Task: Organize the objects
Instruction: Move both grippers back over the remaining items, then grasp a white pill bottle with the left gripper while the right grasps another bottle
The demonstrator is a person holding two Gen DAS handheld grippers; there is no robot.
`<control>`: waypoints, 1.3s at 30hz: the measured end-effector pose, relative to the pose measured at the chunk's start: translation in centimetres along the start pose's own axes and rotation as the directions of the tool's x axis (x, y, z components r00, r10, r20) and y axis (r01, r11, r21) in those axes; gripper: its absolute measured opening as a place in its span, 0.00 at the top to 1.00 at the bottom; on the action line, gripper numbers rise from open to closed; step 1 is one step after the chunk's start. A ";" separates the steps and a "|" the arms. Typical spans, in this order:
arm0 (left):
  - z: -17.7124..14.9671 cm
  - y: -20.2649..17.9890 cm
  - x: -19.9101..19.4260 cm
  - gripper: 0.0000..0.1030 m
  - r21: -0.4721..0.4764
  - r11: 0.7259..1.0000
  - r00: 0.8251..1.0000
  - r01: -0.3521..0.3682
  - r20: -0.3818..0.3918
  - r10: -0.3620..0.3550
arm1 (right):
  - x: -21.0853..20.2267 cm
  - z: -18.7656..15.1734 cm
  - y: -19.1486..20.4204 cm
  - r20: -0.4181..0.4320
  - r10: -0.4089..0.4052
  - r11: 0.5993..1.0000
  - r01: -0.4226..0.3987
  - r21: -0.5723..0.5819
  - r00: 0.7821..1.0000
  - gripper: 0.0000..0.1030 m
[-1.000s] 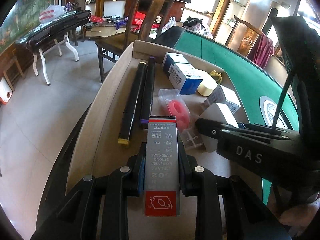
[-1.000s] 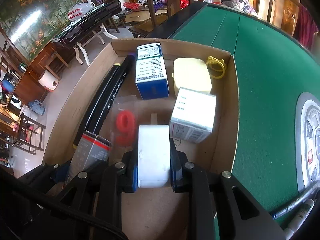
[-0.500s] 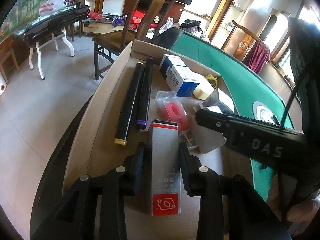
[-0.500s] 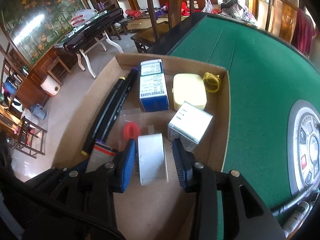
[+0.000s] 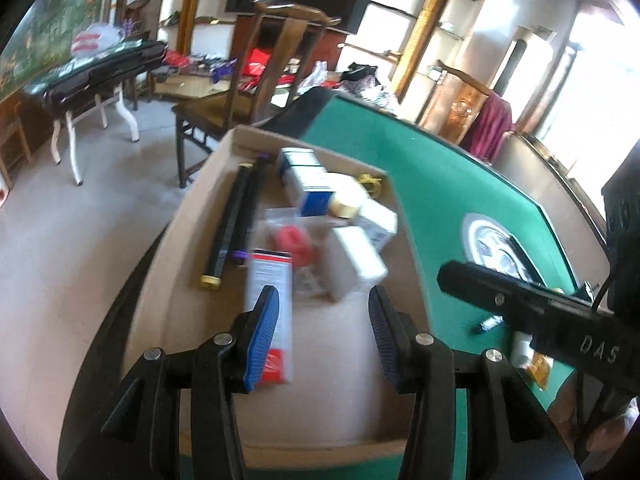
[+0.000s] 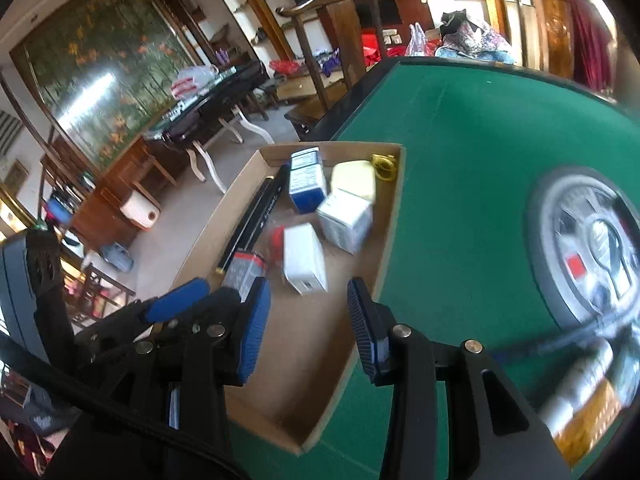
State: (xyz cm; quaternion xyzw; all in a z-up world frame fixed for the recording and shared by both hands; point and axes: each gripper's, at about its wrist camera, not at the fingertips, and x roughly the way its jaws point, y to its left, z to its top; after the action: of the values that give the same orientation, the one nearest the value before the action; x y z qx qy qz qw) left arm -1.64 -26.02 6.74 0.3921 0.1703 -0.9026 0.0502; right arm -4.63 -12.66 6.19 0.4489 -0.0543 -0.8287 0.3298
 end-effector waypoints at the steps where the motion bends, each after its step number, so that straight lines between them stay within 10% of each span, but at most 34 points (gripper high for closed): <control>1: -0.1 -0.7 -0.1 0.60 0.012 1.000 1.000 0.005 0.000 -0.005 | -0.7 -0.4 -0.7 0.008 0.006 1.000 -0.006 0.006 1.000 0.63; 11: -2.8 -13.0 1.7 0.60 0.241 0.961 0.988 0.135 -0.105 -0.113 | -10.3 -4.4 -11.5 0.126 -0.113 0.989 0.099 0.113 0.986 0.62; 18: -4.3 -21.0 4.8 0.60 0.362 0.912 0.972 0.192 -0.201 -0.124 | -15.9 -6.8 -20.3 0.226 -0.281 0.930 0.207 0.302 0.933 0.57; 39: -5.9 -26.8 11.2 0.69 0.452 0.874 0.958 0.179 -0.282 -0.051 | -14.4 -8.2 -26.6 0.037 -0.384 0.821 0.322 0.472 0.923 0.63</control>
State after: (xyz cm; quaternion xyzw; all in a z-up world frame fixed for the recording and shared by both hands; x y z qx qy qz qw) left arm -11.29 1.57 2.05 0.4970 -0.0268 -0.8584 -0.1240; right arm -6.04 18.24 1.26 0.4607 -0.1848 -0.8666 0.0511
